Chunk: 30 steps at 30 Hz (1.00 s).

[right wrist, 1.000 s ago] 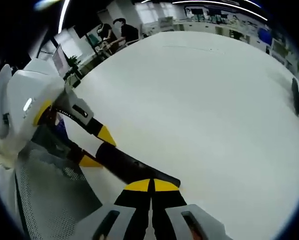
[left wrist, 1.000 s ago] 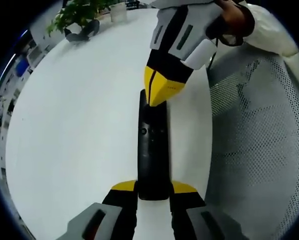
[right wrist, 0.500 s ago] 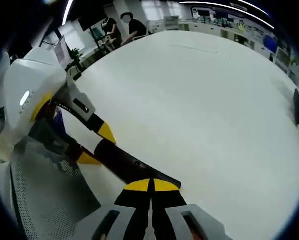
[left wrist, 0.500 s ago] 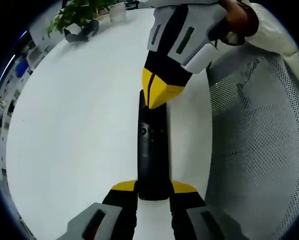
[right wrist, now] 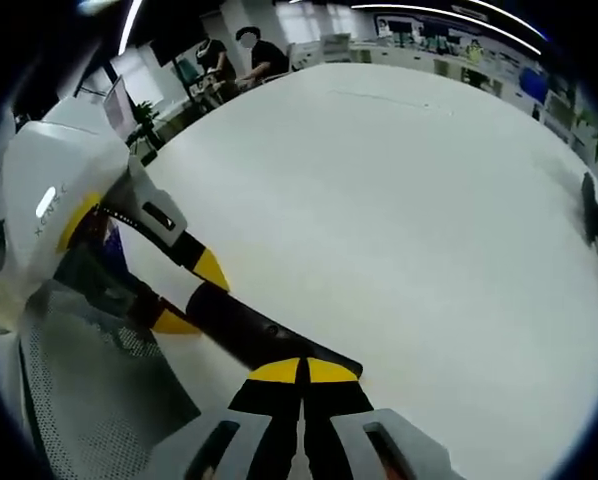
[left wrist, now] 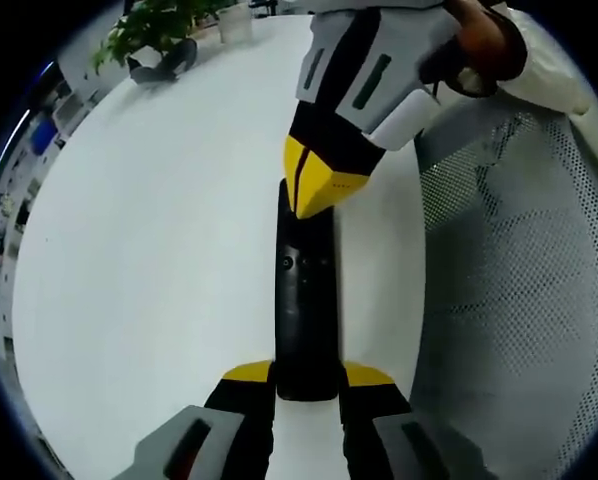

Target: Press the specified remote control buttons in sequence, fully releasing each button before pressing the next.

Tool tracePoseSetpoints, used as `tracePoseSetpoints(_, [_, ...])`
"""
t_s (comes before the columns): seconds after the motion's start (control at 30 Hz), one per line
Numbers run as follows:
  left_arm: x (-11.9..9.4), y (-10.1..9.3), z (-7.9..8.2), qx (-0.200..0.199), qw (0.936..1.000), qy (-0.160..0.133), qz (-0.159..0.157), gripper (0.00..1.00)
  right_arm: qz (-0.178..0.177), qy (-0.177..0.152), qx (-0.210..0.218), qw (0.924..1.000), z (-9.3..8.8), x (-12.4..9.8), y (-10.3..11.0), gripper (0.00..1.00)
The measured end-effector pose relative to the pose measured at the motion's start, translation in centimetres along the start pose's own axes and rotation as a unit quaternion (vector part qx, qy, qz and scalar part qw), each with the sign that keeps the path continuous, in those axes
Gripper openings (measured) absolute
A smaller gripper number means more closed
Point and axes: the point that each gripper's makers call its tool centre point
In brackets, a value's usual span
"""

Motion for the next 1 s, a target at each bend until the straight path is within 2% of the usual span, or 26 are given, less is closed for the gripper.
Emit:
tracePoseSetpoints(0.13, [0.01,-0.03,-0.01,0.0,1.0,-0.005,0.001,0.22,0.006,0.001,0.015,0.9999,0.01,-0.08,-0.06,0.0])
tracePoseSetpoints(0.37, [0.0,-0.02,0.01,0.002,1.0,-0.006,0.003,0.22,0.009,0.017,0.015,0.9997,0.02,-0.12,-0.01,0.0])
tracePoseSetpoints(0.77, [0.0,0.0,0.05,0.0,1.0,-0.006,0.002,0.22,0.006,0.012,0.022,0.9997,0.1,-0.2,-0.3,0.0])
tracePoseSetpoints(1.0, [0.0,0.01,0.05,-0.002,1.0,-0.006,0.003,0.22,0.013,0.005,0.017,0.9998,0.85,0.22,0.25,0.0])
Point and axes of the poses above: the point that each gripper's makers call its tool centre point, and the gripper's own axes: x roughly forward along the fingers, y roughly to its left, z roughly out of its top, and after that the axes turned 6 degrees about z, right-handed
